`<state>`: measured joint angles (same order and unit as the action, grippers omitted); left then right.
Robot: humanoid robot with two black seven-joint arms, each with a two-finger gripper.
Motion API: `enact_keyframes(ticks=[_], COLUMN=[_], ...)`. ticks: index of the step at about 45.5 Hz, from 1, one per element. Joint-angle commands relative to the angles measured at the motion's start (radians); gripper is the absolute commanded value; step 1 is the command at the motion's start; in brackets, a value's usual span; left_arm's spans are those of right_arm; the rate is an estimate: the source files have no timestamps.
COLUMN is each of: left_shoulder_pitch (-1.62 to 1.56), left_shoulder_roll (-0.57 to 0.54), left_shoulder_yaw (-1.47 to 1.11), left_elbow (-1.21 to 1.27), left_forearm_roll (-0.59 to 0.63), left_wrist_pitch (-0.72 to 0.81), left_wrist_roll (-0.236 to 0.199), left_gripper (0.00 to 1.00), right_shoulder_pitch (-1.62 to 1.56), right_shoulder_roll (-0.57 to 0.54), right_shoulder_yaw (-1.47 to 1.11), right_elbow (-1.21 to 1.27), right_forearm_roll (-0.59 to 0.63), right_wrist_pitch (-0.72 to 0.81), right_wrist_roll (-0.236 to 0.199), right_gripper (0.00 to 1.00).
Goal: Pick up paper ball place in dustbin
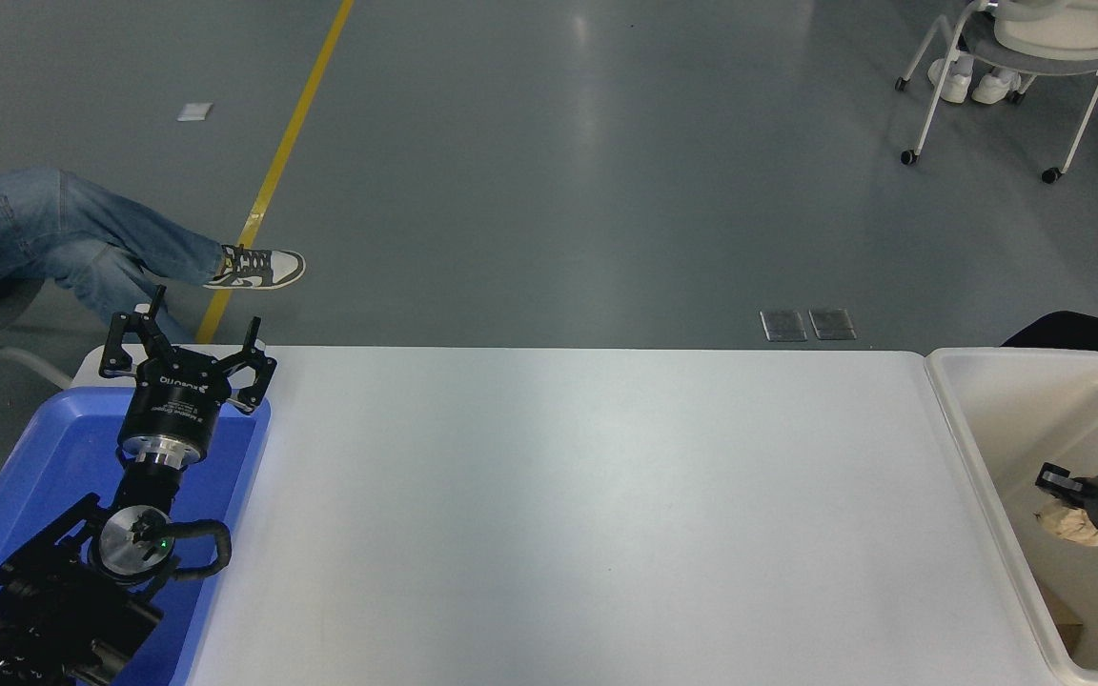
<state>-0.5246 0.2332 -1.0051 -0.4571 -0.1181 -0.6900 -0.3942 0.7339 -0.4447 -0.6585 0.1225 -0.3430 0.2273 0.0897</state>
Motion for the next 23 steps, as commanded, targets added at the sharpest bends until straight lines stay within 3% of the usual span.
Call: enact_keyframes(ticks=[1,14,17,23], left_shoulder_pitch=[0.000,0.000,-0.002,-0.002], left_shoulder_roll=[0.000,0.000,0.000,0.000], left_shoulder_yaw=[0.000,0.000,0.000,0.000], left_elbow=[0.000,0.000,0.000,0.000], left_forearm_roll=[0.000,0.000,0.001,0.001], left_wrist_pitch=[0.000,0.000,0.000,-0.002], left_wrist_roll=[0.000,0.000,0.000,0.002], left_gripper=[1.00,1.00,1.00,1.00], right_shoulder_pitch=[-0.007,0.083,0.203,0.507], right_shoulder_roll=[0.007,0.000,-0.023,-0.181], right_shoulder_yaw=[0.002,-0.007,-0.051,-0.222], right_elbow=[-0.007,0.049,0.164,0.541], right_forearm_roll=[0.012,-0.005,-0.019,-0.094], right_wrist_pitch=[-0.008,-0.003,0.001,0.007], right_wrist_roll=[-0.007,0.001,0.001,-0.002], right_gripper=[1.00,1.00,1.00,1.00])
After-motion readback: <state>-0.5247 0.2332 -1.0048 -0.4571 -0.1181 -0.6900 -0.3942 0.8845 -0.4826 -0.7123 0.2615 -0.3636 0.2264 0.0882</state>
